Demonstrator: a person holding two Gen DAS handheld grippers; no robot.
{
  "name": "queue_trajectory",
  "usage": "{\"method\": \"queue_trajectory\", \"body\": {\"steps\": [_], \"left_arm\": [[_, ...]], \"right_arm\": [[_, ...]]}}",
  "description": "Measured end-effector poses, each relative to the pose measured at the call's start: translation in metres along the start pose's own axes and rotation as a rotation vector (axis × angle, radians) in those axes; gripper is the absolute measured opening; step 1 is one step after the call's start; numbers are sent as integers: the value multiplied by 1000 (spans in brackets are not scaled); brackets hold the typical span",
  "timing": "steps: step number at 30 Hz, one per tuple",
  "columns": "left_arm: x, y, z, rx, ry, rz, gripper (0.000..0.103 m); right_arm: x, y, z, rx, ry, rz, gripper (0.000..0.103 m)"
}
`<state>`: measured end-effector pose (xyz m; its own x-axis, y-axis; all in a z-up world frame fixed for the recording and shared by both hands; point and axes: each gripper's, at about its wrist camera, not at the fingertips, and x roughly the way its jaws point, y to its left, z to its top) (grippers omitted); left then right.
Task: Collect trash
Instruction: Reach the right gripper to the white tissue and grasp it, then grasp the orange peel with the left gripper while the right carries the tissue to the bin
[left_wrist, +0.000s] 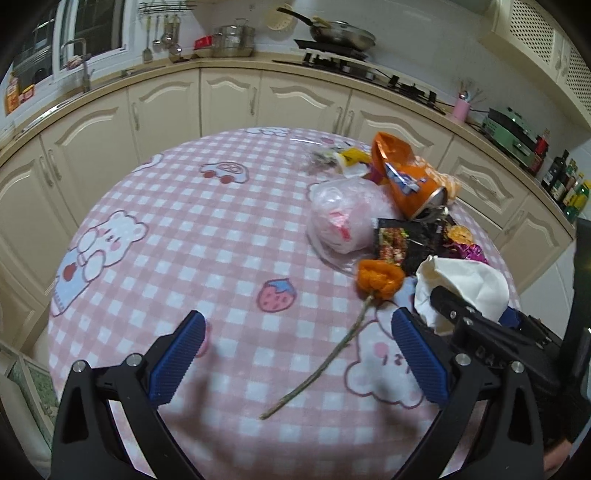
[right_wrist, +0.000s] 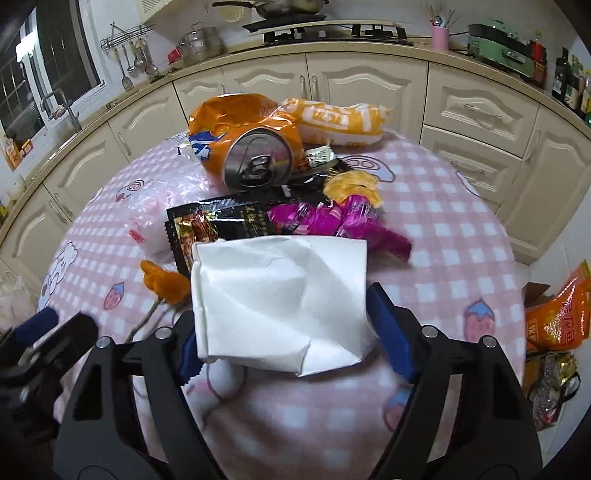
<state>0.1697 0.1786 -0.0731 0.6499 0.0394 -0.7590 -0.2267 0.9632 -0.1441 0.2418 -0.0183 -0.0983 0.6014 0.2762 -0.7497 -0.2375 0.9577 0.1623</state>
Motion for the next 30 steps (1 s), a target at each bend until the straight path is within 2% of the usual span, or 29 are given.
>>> {"method": "queue_trajectory", "body": {"steps": [3,6,9,13,14,15,16,17,18,20,27,30], "left_arm": [[7,-15,5,28,15,-22,99],[15,-26,9,51,27,-34,99],[26,-36,14,62,33,-6,99],[38,-52,18,133,28,25,98],[39,-54,18,143,30,28,91],[42,-57,18,155,37,37,65],[46,-58,18,166,51,45,53],[54,-60,17,173,90,45,34],[57,-60,16,176,102,51,33],[53,-62,15,191,72,73,32],[34,-66,7,175,47,67,31],[21,-73,2,170,35,41,31]], "right_arm": [[-14,-13,-6,37,5,43,76],[-27,-28,-11,67,-9,36,76],[-37,-48,-11,117,-20,40,76],[-42,-68,-12,154,-40,9,76],[-42,-74,-13,171,-42,9,76],[-42,-79,-13,181,-43,10,76],[-42,-84,-13,191,-45,9,76],[-42,-86,-13,196,-47,8,76],[-42,-90,-13,203,-50,7,76],[-43,-96,-15,215,-54,10,76],[-59,-111,-22,239,-82,11,76],[-69,-121,-28,259,-96,0,76]]}}
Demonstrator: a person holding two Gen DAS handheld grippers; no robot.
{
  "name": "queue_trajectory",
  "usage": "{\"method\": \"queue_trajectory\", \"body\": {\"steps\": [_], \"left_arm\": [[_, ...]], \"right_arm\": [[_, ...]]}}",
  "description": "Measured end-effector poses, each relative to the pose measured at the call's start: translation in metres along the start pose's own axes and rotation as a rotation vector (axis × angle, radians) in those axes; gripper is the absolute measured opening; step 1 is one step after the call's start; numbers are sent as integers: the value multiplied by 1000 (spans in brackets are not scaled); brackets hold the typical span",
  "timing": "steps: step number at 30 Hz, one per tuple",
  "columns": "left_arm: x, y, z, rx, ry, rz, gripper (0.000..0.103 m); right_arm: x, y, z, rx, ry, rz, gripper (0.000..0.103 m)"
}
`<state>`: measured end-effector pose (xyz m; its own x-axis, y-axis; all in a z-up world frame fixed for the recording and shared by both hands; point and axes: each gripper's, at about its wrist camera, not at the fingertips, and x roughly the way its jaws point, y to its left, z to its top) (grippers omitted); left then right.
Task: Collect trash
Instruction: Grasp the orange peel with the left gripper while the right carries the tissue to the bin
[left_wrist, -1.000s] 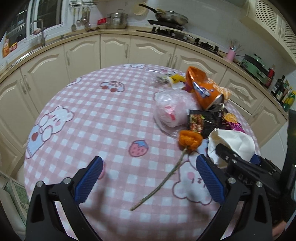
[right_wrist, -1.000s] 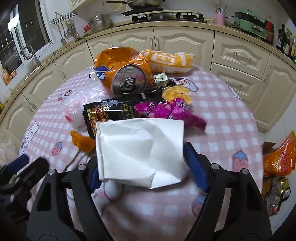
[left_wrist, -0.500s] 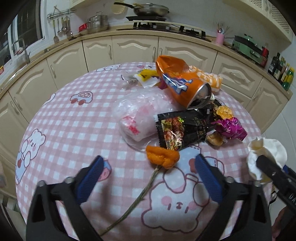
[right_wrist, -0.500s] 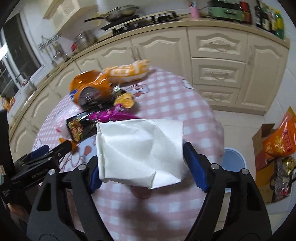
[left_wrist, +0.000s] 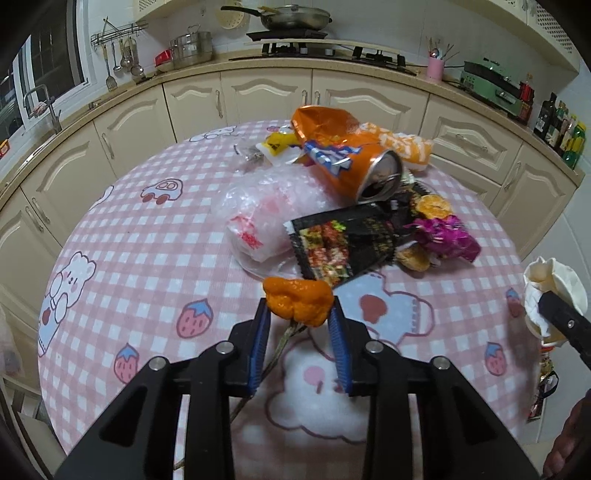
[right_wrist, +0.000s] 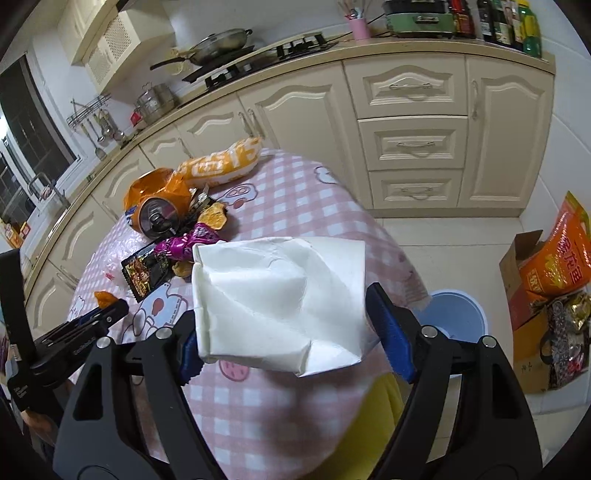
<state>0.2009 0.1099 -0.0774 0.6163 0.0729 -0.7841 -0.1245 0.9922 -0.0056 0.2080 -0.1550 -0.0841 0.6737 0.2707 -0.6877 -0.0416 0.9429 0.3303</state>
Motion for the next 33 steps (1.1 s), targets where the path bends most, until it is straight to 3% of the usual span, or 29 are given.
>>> {"method": "queue_trajectory", "body": {"steps": [7,13,23,33], "left_arm": [[-31,-35,-10,46,-66,-18,31],[-49,-75,-13,97,-96,-79,29],[-69,-178,-23,253,-149,-199,26],[-70,-278,-45,404,-126,-333,25]], "right_arm": [[-25,-29,-10,47,-31,-34,76],[-50,-63,-22,110,-56,-90,76],[-97,-139,-41,243,-110,-222,76],[-135,-200,-51,338,-157,-337,76]]}}
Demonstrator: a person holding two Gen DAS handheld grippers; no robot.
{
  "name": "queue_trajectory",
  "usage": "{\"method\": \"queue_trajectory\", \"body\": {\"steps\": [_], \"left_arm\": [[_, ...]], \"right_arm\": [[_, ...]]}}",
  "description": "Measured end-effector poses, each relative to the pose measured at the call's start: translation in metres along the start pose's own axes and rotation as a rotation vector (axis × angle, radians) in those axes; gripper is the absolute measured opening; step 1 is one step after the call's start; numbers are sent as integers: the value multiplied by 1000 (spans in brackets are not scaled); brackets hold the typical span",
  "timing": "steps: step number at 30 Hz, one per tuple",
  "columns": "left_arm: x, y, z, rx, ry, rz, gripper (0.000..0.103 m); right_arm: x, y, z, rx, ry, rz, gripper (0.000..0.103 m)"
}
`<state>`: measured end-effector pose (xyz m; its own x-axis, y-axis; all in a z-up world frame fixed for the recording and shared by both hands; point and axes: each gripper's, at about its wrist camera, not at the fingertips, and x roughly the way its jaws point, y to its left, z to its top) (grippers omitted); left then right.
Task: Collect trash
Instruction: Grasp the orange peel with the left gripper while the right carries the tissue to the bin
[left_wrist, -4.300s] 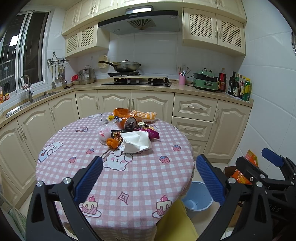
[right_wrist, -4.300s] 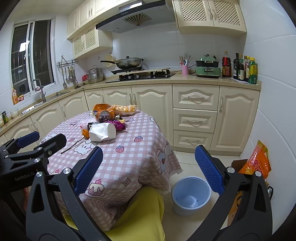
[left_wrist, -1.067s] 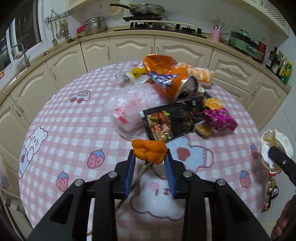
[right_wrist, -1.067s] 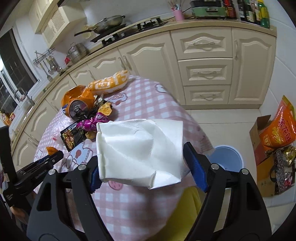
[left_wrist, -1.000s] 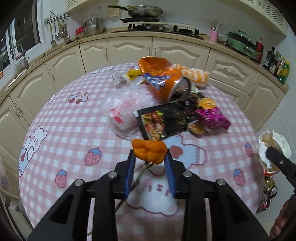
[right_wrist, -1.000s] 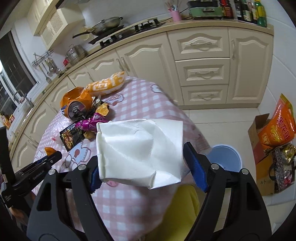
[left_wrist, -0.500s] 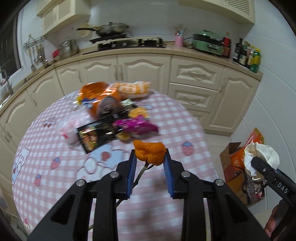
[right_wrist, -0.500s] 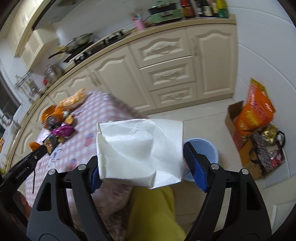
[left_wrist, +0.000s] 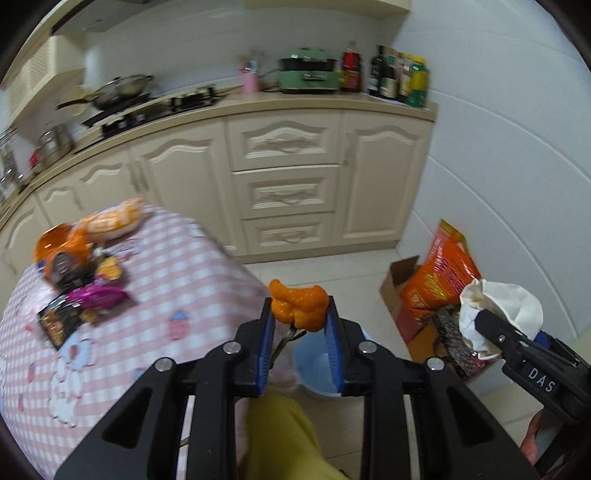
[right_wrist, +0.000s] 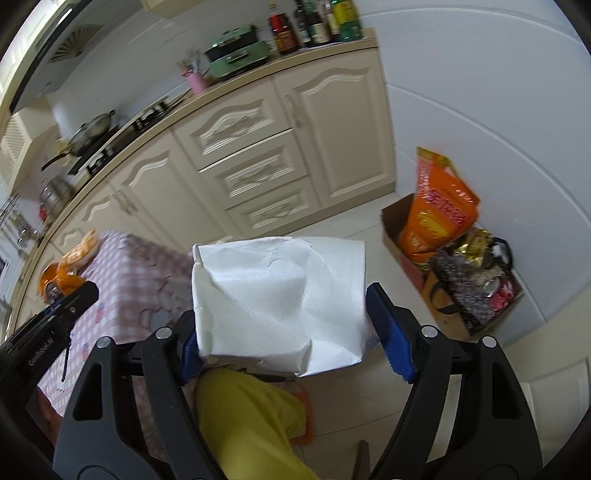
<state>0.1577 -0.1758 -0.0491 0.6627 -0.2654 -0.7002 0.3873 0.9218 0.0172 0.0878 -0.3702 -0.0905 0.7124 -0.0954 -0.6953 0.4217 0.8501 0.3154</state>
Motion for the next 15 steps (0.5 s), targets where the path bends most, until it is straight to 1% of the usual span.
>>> {"method": "queue_trajectory", "body": {"steps": [4,7,11,13,15], "left_arm": [[20,-31,2,42,30,-39,25],[37,-49,4,63,60,-53,25],[63,-63,8,61,102,-44,25],[75,-65,12,57,105,-52,26],[88,-68,17,61,109,-51,36]], "right_arm": [[4,-19,6,19,-1,-34,76],[11,-31,10,32,6,-52,76],[26,-45,14,49,31,-75,76],[33,-49,15,57,42,-85,76],[40,-52,16,64,58,-96,76]]}}
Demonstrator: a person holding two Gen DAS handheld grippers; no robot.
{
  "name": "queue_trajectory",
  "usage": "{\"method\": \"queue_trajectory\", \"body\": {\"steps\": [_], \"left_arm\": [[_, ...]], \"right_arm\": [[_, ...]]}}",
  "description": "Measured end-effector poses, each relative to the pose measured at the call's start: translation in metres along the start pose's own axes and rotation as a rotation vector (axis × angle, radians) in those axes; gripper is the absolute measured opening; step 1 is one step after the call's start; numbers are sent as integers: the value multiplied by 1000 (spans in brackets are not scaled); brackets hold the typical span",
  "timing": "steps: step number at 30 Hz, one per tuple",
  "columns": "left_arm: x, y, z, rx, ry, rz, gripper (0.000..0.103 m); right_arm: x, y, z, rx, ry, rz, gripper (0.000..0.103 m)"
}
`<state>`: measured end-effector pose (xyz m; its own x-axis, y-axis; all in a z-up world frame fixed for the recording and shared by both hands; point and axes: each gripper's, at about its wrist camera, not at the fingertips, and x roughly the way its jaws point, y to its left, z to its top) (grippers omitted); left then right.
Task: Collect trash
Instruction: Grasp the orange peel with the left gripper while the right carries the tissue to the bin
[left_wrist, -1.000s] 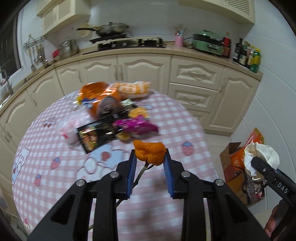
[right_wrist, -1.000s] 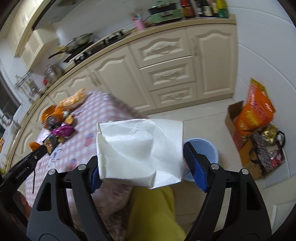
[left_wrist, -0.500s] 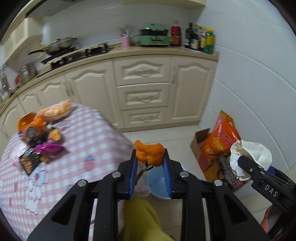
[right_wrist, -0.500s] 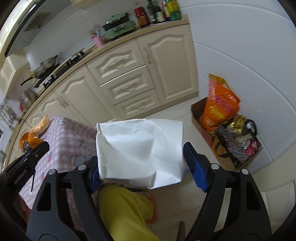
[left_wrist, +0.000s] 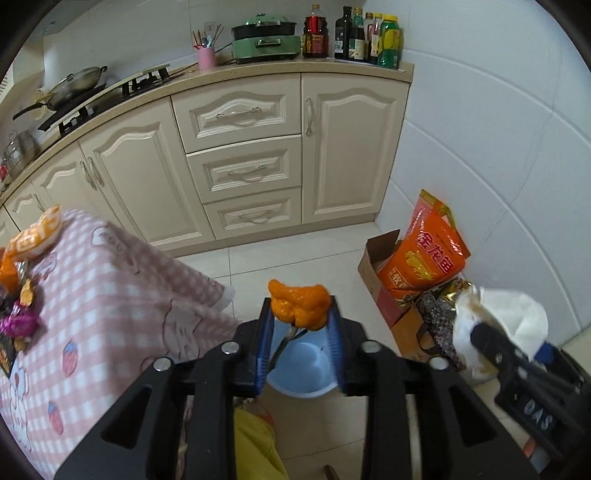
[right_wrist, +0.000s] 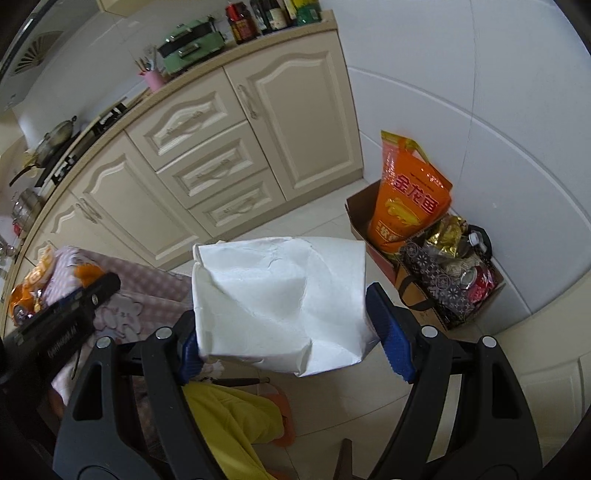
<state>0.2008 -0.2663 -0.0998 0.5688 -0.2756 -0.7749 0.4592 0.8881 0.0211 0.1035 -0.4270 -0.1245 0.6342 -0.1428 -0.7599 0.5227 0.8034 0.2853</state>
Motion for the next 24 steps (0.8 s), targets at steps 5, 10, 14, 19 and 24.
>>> {"method": "queue_trajectory", "body": {"steps": [5,10,14,19,24], "left_arm": [[28,20,7,-53,94,-8,61],[25,48,4,-124,115,22,65],[16,62,4,-145,97,63,67],[7,80,5,-179,93,91,68],[4,87,4,-192,94,101,69]], "right_arm": [[20,1,2,6,38,-1,76],[43,20,8,-30,75,28,76],[60,50,17,-101,92,77,77],[72,76,22,-134,119,99,86],[76,78,18,-125,151,100,87]]}}
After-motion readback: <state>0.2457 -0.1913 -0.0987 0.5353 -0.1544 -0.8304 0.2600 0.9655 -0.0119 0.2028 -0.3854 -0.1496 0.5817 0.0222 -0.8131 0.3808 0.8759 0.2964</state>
